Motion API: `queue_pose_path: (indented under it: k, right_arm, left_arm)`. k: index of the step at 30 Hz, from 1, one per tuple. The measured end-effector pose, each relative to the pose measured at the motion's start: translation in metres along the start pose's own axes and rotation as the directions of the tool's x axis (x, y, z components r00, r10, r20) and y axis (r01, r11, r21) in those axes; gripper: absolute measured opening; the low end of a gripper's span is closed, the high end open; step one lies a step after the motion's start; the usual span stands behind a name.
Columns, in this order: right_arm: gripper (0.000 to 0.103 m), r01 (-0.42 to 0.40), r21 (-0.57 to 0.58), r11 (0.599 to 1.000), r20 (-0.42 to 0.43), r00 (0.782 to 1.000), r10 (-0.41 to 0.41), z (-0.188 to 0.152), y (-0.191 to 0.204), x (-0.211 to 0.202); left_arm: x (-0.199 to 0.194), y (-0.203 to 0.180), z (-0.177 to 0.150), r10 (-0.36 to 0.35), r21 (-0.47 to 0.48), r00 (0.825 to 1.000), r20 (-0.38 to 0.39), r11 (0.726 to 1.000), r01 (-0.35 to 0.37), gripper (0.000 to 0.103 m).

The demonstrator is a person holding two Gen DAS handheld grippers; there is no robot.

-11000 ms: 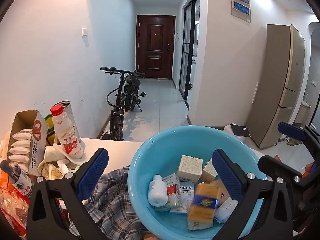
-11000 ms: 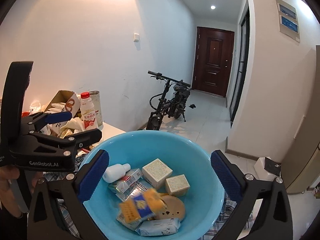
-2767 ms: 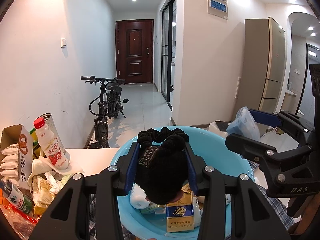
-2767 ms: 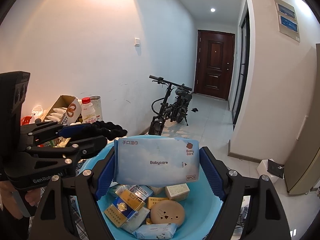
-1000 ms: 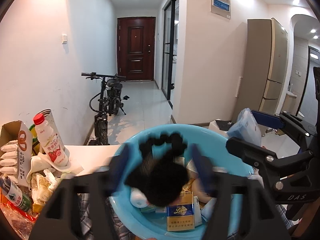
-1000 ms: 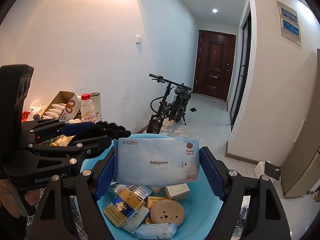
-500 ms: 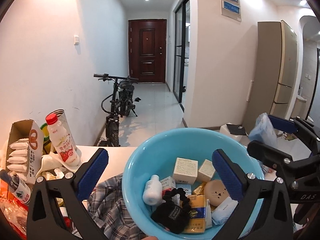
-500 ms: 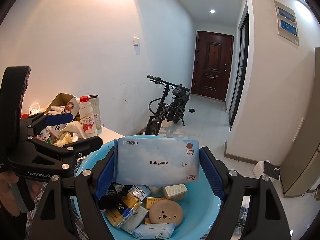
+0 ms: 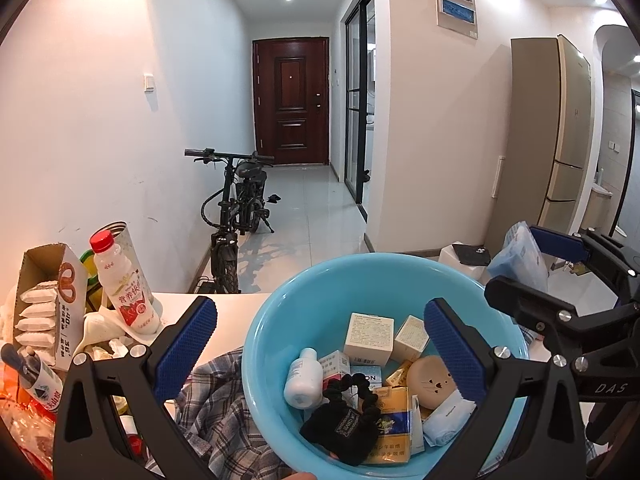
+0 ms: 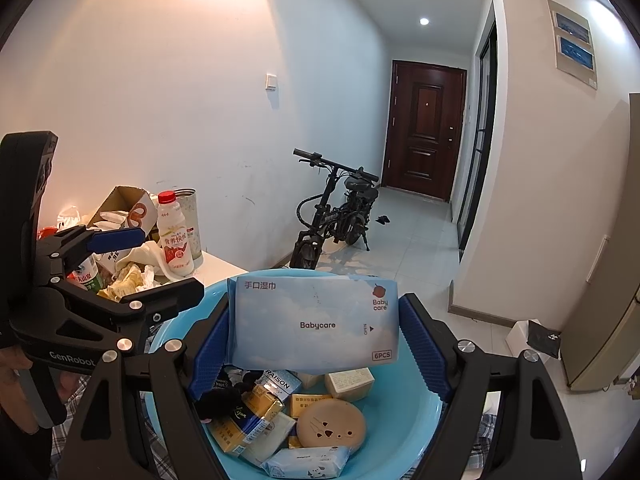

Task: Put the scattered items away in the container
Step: 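Open the right gripper to drop the white Babycare wipes pack into the basin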

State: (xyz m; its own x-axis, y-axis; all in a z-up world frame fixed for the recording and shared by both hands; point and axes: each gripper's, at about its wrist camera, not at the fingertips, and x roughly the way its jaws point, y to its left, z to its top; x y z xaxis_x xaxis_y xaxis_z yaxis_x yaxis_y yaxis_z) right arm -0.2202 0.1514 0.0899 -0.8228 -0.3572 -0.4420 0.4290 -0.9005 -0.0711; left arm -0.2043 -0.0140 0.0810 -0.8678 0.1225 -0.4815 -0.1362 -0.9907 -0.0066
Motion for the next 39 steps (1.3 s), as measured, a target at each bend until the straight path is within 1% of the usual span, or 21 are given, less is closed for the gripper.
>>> queue_pose_path:
  k: [7,16,39]
  right_arm:
    - [0.082,0.002,-0.001,1.000,-0.001,1.000,-0.002,0.0001,-0.0006,-0.0002]
    - [0.082,-0.004,0.002,1.000,-0.006,1.000,0.004,-0.0009,-0.0008,0.0020]
    - [0.082,-0.008,-0.011,1.000,-0.011,1.000,0.008,-0.0008,-0.0005,0.0049]
  left_arm:
    - [0.0004,-0.0018,-0.0001,-0.001,-0.002,1.000,-0.007,1.000,0.001,0.103]
    - [0.0006,-0.0011,0.0004,0.018,-0.001,1.000,-0.010,1.000,-0.018,0.103]
    - [-0.0019,0.0038,0.0010,0.017,-0.017,1.000,-0.014,1.000,-0.017,0.103]
